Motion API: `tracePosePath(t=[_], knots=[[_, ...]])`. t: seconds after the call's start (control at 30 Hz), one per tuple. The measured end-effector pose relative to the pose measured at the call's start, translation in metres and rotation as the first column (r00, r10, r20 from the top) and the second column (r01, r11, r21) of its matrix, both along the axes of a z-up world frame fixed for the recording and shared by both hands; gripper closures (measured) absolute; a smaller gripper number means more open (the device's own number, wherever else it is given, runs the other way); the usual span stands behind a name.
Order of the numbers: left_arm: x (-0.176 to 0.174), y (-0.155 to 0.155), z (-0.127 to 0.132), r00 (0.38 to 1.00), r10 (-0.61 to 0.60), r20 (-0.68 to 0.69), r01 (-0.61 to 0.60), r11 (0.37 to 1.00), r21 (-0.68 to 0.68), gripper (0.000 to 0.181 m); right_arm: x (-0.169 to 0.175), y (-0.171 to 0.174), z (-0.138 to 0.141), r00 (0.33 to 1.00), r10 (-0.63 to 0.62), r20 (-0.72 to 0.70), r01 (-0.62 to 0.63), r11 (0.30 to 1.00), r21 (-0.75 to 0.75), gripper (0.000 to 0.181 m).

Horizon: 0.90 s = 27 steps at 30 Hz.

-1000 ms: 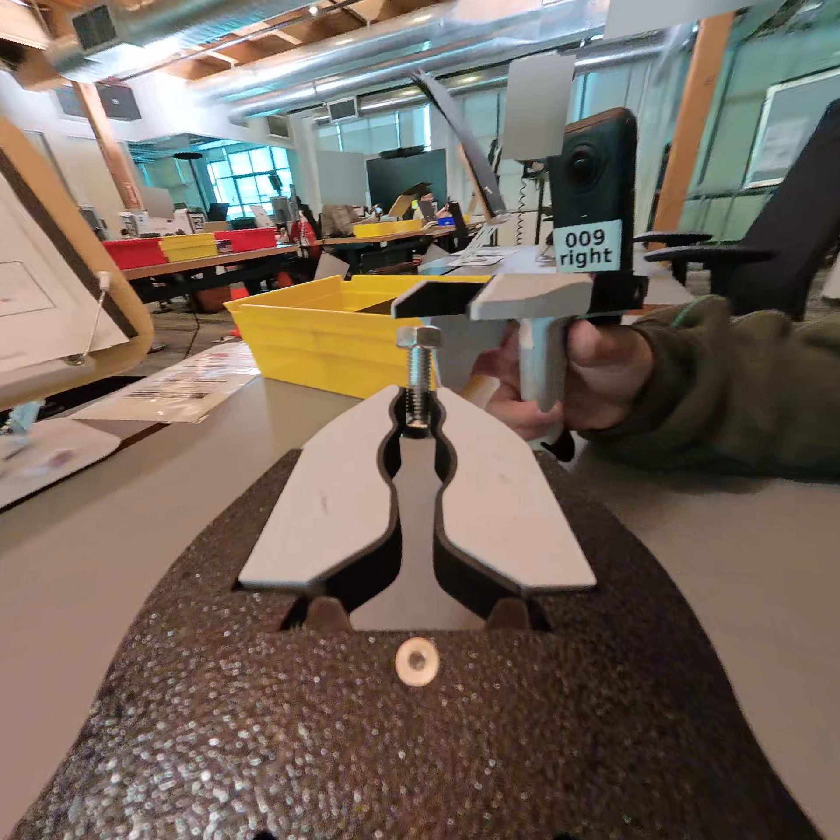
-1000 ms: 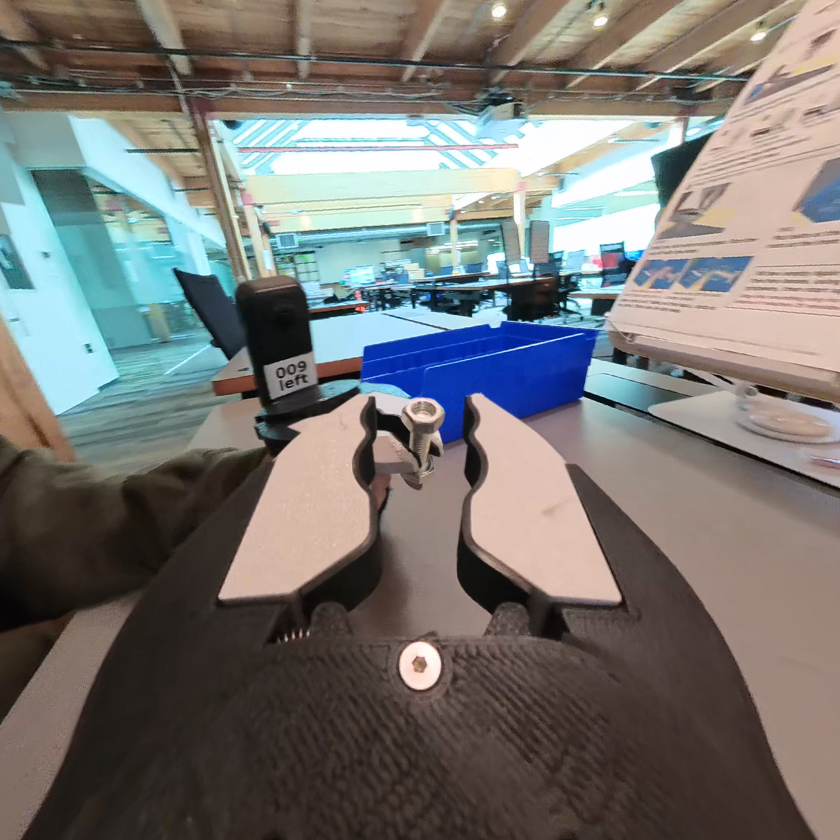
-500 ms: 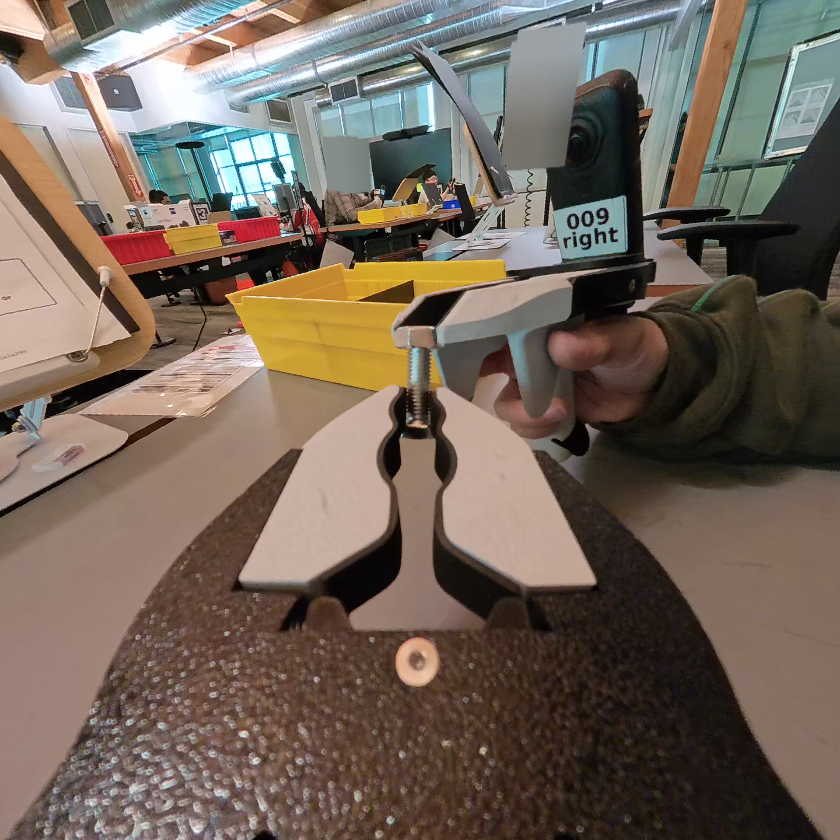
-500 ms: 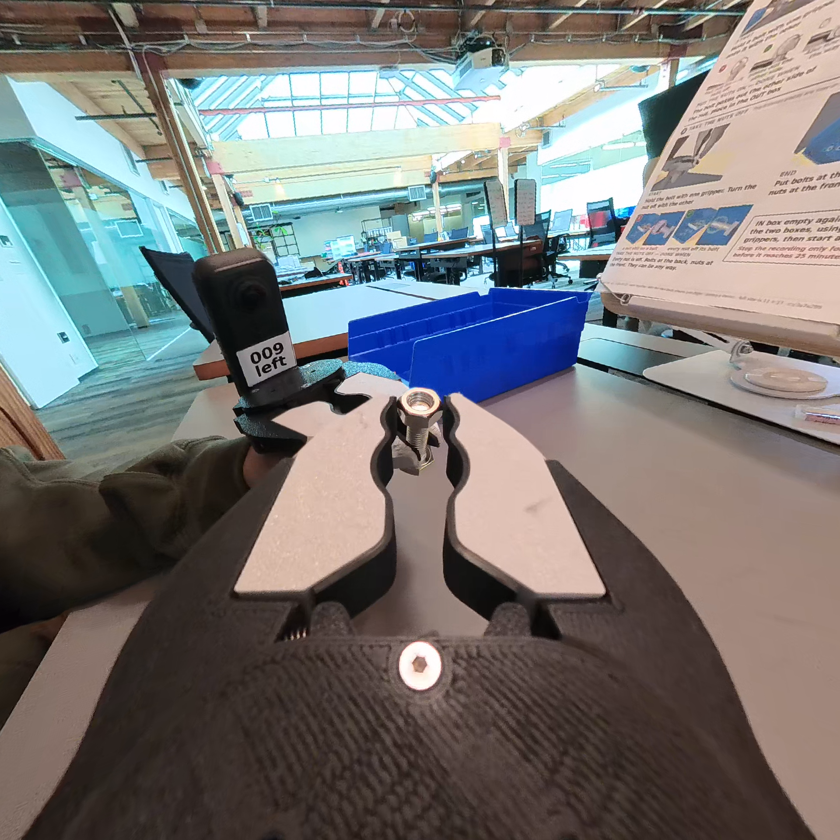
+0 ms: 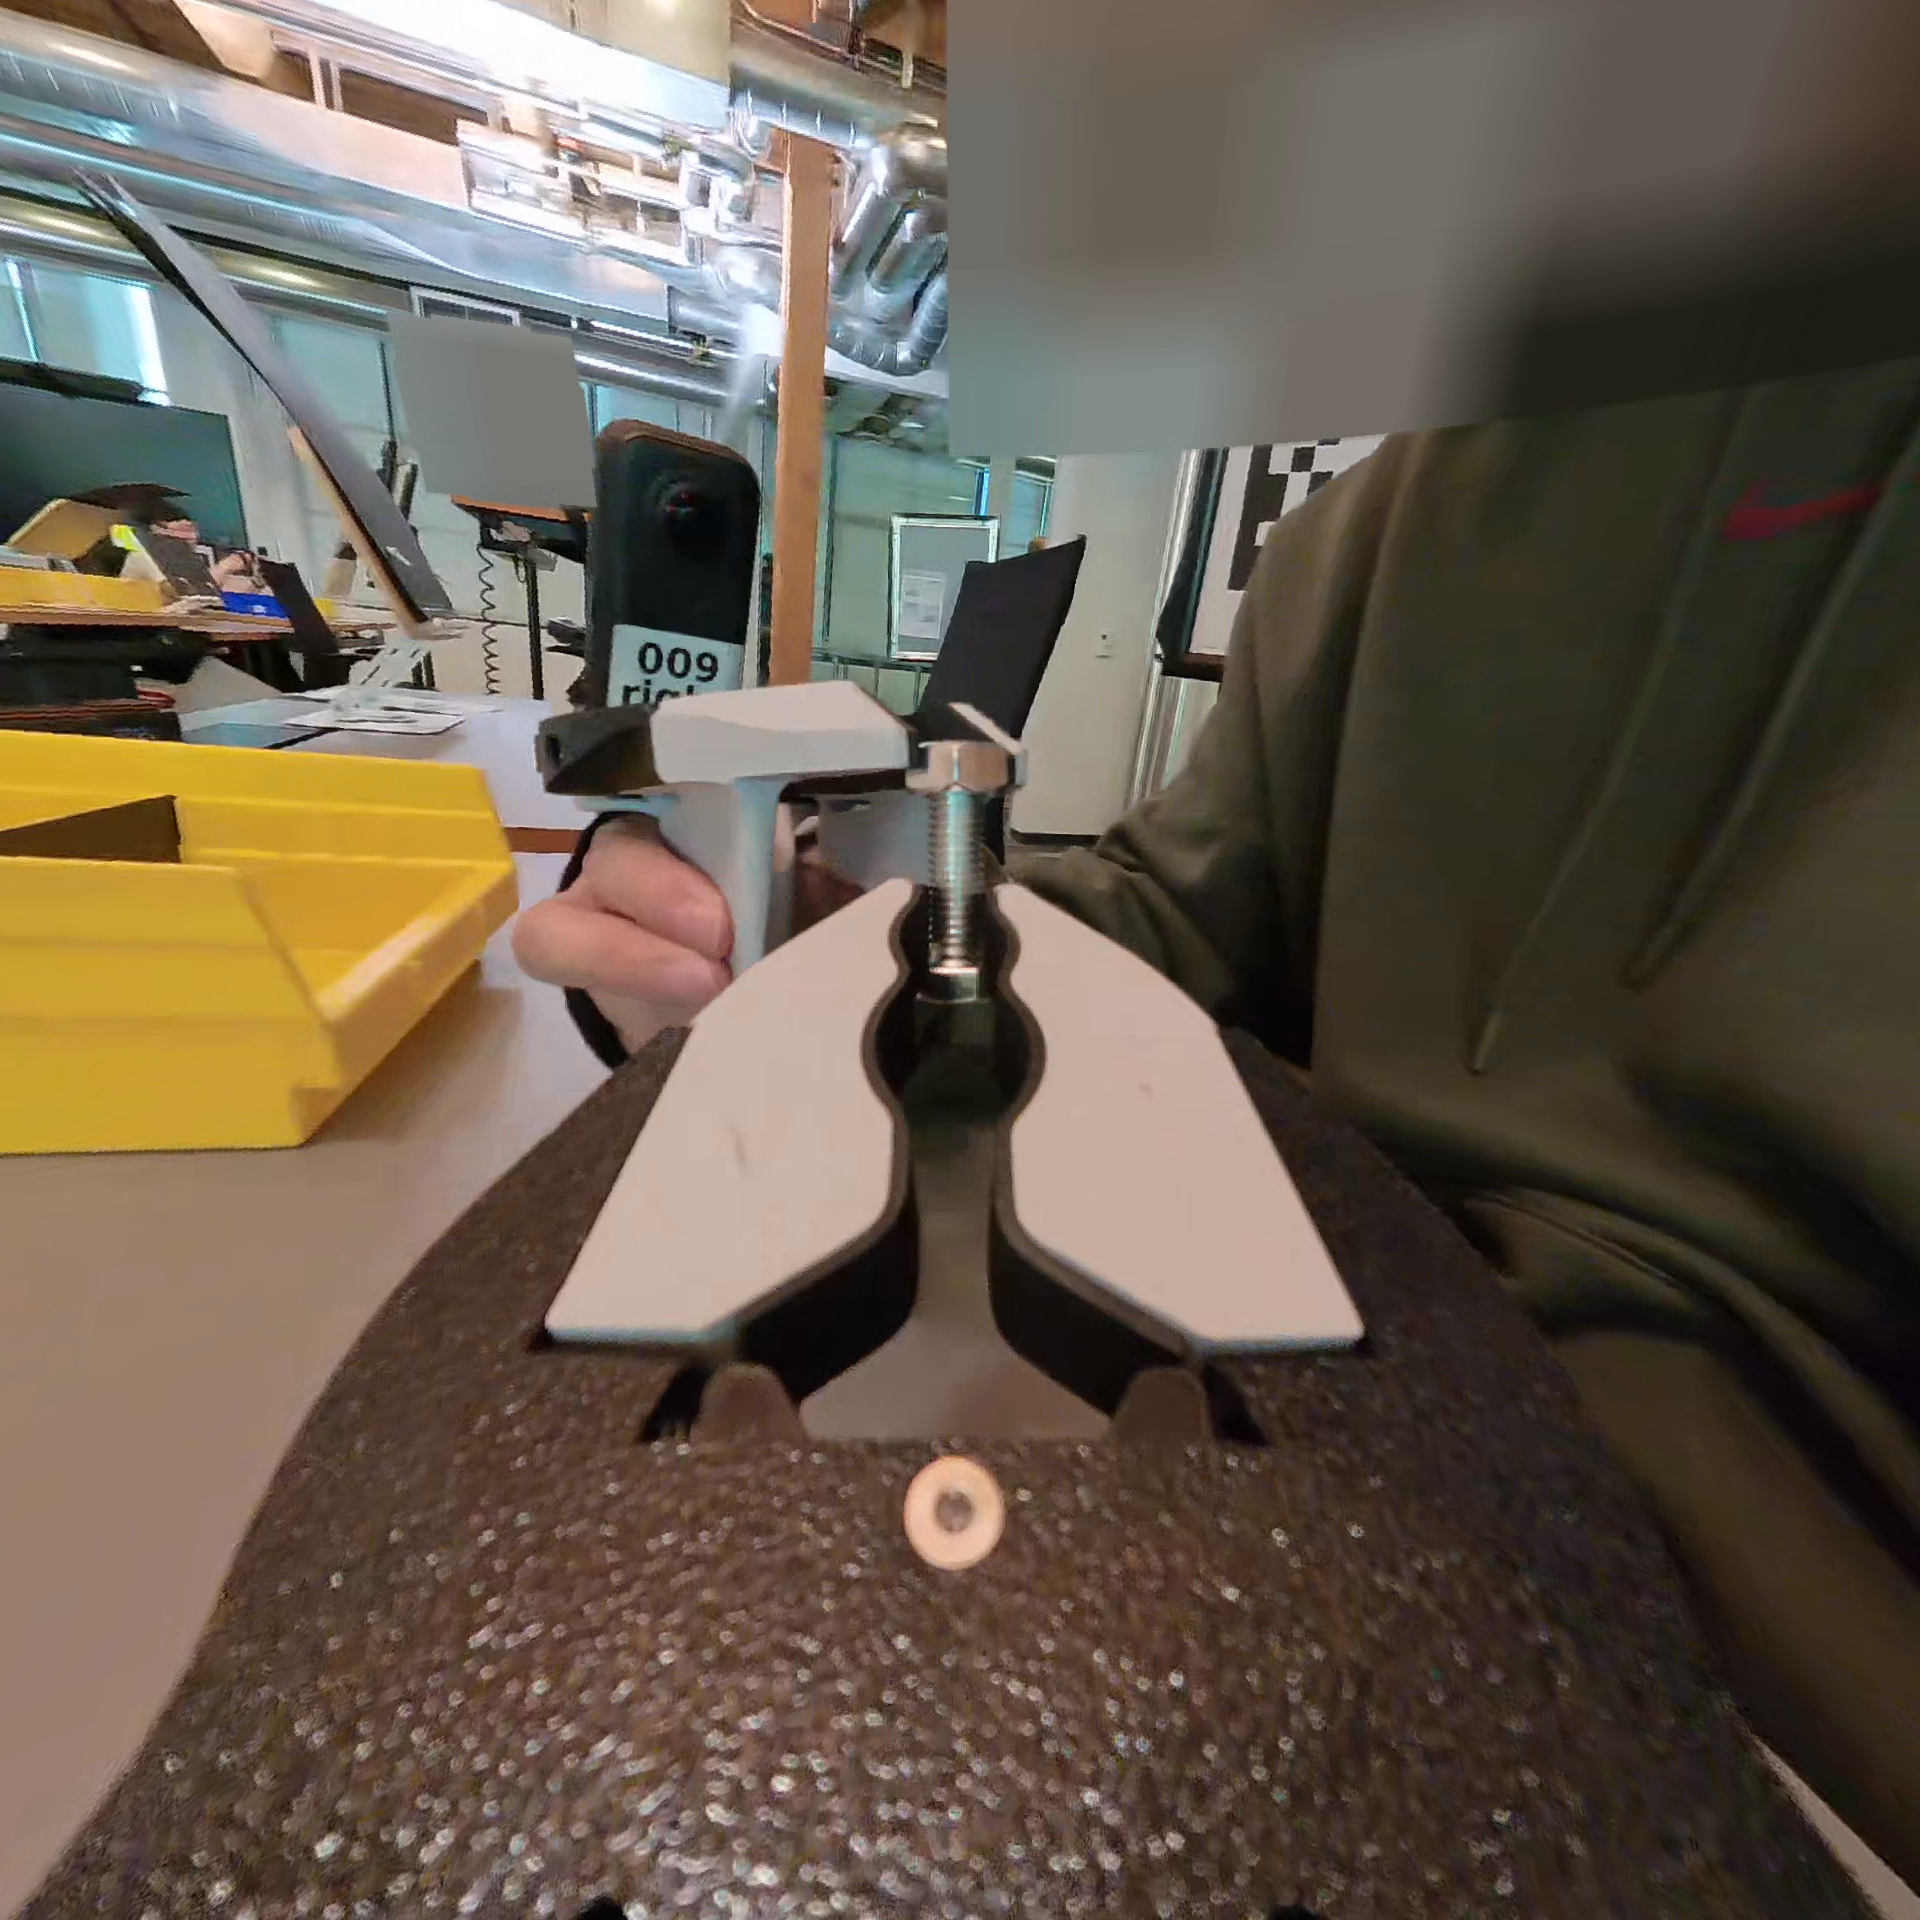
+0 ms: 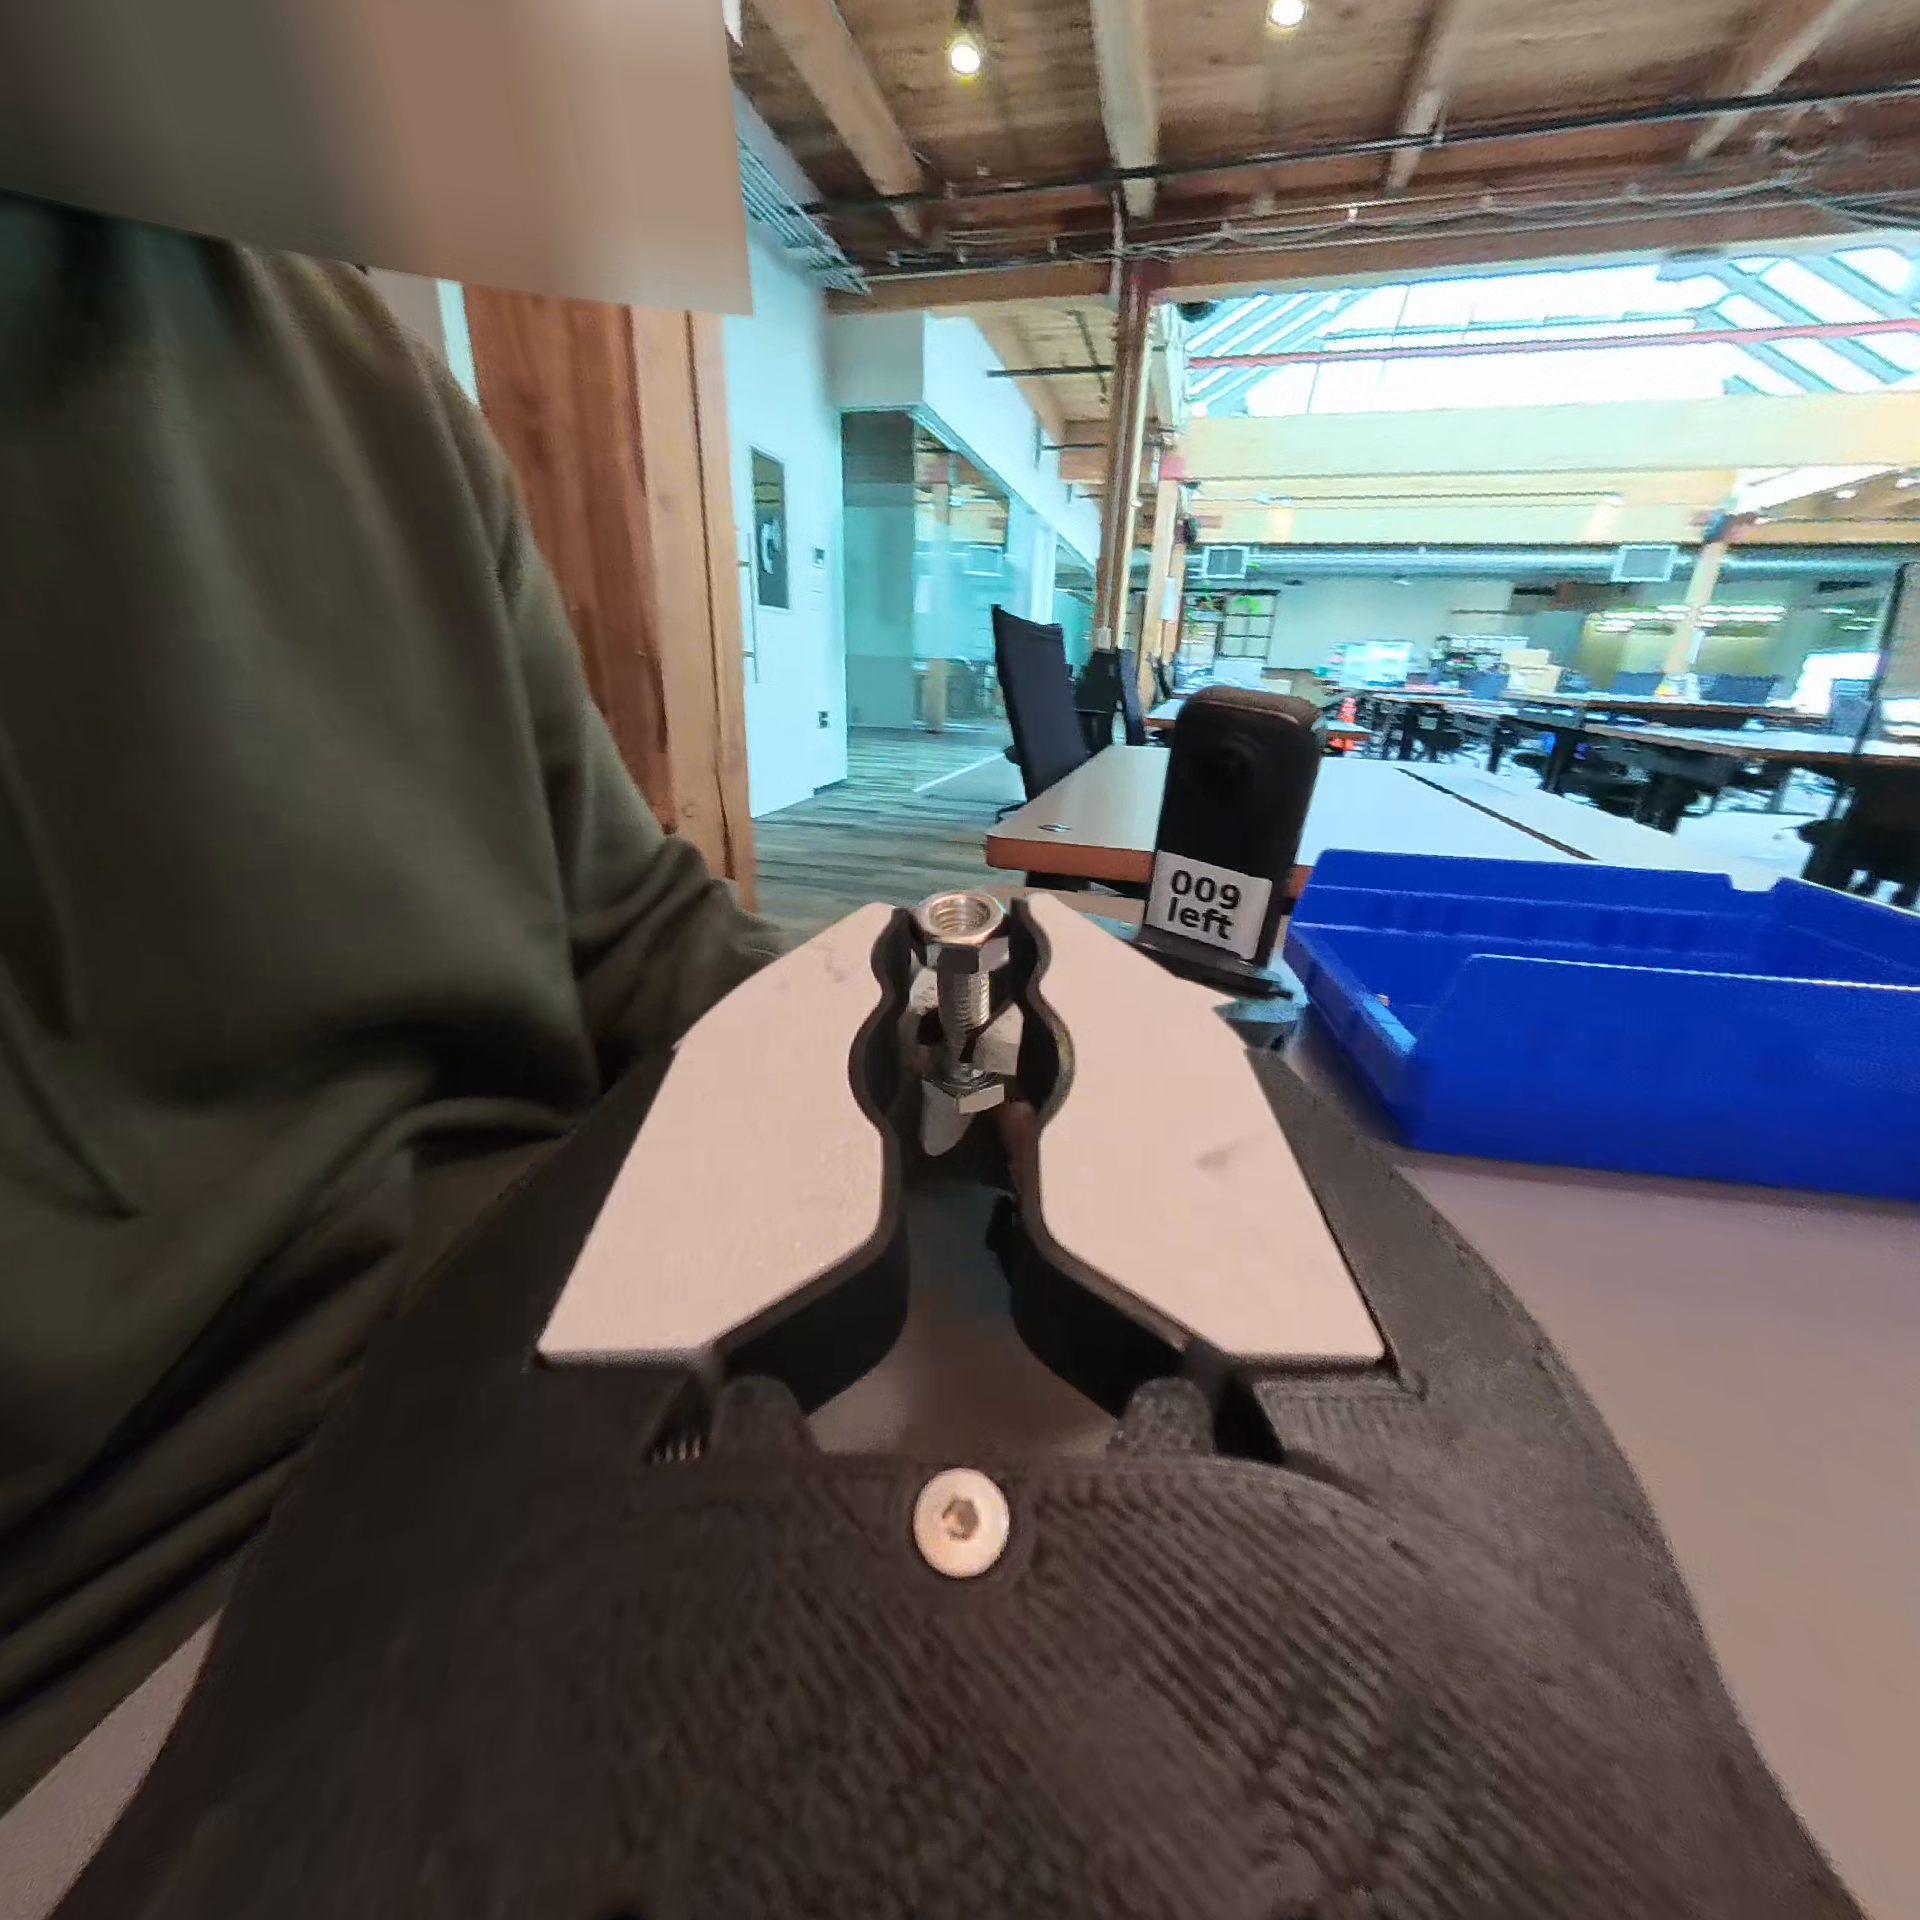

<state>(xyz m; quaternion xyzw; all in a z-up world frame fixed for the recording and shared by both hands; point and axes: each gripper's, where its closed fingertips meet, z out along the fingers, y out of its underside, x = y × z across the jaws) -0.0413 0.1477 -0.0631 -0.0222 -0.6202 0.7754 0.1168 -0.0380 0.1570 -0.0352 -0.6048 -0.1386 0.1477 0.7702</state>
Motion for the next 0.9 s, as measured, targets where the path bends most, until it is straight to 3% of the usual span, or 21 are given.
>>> tracePosePath(t=[0.1,0.2,0.27,0.33,0.4,0.5,0.67,0.9], knots=[[0.013,0.001,-0.002,0.994,0.104,0.021,-0.104,0.994,0.014,0.172,0.008,0.002,-0.001,0.998,-0.046,-0.034,0.046,0.999,0.001,0.163],[0.038,0.005,-0.007,0.957,0.285,0.044,-0.287,0.957,0.046,0.173,0.033,0.005,-0.007,0.974,-0.216,-0.064,0.215,0.976,-0.024,0.16],[0.052,0.008,-0.012,0.917,0.391,0.081,-0.397,0.915,0.072,0.172,0.052,0.007,-0.012,0.937,-0.34,-0.076,0.337,0.94,-0.059,0.147],[0.064,0.011,-0.016,0.867,0.481,0.13,-0.494,0.864,0.096,0.172,0.059,0.01,-0.015,0.918,-0.388,-0.083,0.382,0.92,-0.084,0.142],[0.075,0.016,-0.018,0.806,0.568,0.166,-0.587,0.803,0.104,0.172,0.067,0.013,-0.017,0.889,-0.449,-0.094,0.44,0.892,-0.099,0.145],[0.084,0.021,-0.02,0.748,0.631,0.206,-0.659,0.743,0.118,0.172,0.076,0.017,-0.022,0.846,-0.523,-0.101,0.509,0.85,-0.134,0.147],[0.089,0.022,-0.023,0.715,0.657,0.24,-0.695,0.706,0.136,0.172,0.09,0.017,-0.028,0.782,-0.603,-0.159,0.578,0.796,-0.179,0.153],[0.09,0.02,-0.027,0.7,0.661,0.272,-0.709,0.688,0.154,0.172,0.087,0.02,-0.031,0.79,-0.586,-0.181,0.551,0.808,-0.209,0.163]])
